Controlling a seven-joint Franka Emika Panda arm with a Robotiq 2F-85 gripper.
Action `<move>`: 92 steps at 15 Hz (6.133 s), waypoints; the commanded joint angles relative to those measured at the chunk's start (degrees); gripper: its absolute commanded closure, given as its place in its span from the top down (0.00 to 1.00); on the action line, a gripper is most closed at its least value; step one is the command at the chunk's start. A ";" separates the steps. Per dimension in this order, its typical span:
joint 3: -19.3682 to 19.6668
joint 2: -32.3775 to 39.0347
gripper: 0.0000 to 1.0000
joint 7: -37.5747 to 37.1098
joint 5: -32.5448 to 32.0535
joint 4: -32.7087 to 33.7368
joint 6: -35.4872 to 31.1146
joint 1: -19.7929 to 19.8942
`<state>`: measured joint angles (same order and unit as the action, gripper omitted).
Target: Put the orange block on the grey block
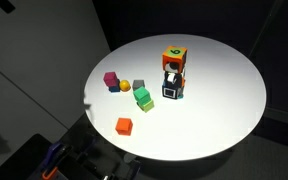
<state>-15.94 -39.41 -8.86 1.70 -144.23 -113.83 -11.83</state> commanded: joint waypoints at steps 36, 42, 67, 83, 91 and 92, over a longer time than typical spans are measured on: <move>15.59 11.49 1.00 12.38 3.48 -14.05 -22.95 9.88; 15.40 14.02 1.00 10.13 1.47 -13.73 -25.42 12.30; 17.09 29.09 1.00 7.62 -3.52 -15.42 -37.09 15.23; 16.92 46.66 1.00 11.55 1.51 -14.49 -54.82 14.61; 14.68 56.66 1.00 11.85 0.52 -11.90 -60.03 16.03; 14.17 57.77 1.00 12.22 0.46 -11.44 -60.65 16.47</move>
<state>-0.10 14.87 1.00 1.66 -157.73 -172.81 2.77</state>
